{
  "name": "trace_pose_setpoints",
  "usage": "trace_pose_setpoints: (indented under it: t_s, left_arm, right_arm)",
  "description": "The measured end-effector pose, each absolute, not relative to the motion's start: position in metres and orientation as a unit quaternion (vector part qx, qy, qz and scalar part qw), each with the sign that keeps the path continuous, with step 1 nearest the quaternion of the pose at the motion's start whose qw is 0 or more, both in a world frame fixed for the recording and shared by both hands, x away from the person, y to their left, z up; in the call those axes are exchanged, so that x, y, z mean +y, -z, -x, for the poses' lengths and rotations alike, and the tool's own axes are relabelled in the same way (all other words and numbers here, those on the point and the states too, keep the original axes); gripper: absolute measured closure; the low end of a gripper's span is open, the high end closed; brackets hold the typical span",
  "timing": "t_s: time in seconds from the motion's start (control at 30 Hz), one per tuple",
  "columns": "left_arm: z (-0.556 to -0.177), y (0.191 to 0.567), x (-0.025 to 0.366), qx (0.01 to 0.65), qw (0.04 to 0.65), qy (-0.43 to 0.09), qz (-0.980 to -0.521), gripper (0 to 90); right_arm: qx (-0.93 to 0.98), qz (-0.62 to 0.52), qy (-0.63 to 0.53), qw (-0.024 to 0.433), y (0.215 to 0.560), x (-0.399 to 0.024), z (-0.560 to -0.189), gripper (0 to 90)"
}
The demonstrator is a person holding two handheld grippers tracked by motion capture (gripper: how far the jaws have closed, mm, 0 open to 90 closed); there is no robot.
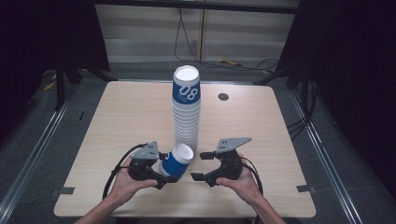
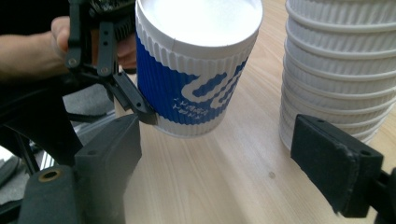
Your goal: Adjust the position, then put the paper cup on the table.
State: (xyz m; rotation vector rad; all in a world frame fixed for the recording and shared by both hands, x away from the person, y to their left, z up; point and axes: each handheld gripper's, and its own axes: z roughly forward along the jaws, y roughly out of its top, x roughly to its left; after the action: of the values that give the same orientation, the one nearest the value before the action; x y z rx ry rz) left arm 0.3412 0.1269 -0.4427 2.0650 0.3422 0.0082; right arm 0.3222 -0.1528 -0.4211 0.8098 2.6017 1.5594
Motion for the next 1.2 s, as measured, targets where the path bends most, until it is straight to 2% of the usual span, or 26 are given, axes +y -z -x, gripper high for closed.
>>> trace_pose_setpoints:
  t_s: [0.27,0.7,1.2]
  left_arm:
    - [-0.341,0.44,0.123,0.124,0.465,-0.021,-0.876,21.4]
    - [-0.342,0.436,0.112,0.09,0.402,-0.019,-0.911,21.4]
    - [-0.341,0.441,0.104,0.084,0.365,-0.025,-0.927,21.9]
  right_arm:
    - [0.847,-0.248,-0.471,-0.001,0.423,-0.147,-0.325,17.4]
    - [0.876,-0.237,-0.42,0.011,0.422,-0.149,-0.325,15.6]
    - [0.905,-0.221,-0.364,0.003,0.426,-0.142,-0.324,19.1]
